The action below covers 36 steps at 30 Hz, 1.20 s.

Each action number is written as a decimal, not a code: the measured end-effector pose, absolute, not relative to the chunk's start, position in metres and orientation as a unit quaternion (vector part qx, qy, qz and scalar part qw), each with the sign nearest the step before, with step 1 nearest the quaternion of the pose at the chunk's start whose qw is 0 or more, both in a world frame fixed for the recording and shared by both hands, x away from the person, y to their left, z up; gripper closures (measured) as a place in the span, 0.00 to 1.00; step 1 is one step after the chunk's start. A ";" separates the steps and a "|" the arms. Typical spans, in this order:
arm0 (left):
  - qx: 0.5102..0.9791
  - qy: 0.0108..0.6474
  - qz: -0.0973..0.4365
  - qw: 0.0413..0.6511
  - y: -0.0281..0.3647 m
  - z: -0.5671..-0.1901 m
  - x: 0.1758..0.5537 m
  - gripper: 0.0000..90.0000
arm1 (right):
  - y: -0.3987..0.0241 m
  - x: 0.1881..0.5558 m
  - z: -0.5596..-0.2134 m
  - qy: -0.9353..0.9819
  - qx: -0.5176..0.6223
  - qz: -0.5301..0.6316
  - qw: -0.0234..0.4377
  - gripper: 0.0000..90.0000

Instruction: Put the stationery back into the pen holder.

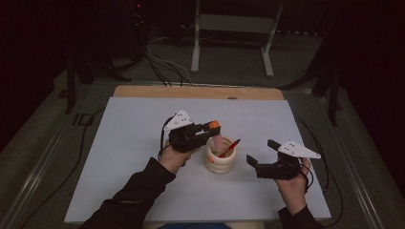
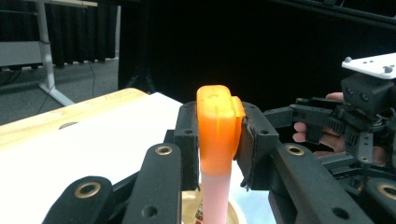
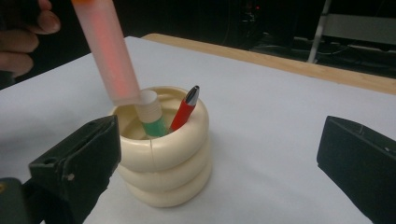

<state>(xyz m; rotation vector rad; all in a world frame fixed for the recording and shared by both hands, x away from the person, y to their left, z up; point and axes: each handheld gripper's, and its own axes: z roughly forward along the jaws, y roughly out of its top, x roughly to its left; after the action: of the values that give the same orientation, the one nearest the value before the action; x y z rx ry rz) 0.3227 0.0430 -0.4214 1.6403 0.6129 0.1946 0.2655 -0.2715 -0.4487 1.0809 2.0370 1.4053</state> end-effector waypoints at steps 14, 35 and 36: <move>0.747 0.256 0.078 0.608 0.032 -0.442 0.328 0.81 | -0.272 0.269 -0.456 0.734 0.395 0.513 0.203 0.00; 0.784 0.237 0.060 0.570 0.019 -0.453 0.334 0.81 | -0.272 0.269 -0.458 0.733 0.395 0.518 0.194 0.00; 0.787 0.237 0.059 0.567 0.017 -0.454 0.334 0.81 | -0.272 0.270 -0.458 0.734 0.394 0.519 0.193 0.00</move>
<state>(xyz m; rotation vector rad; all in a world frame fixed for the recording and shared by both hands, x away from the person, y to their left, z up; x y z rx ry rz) 0.3336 0.0173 -0.4540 1.8490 0.5564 0.1395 0.2695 -0.2722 -0.4576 1.1058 2.0582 1.4550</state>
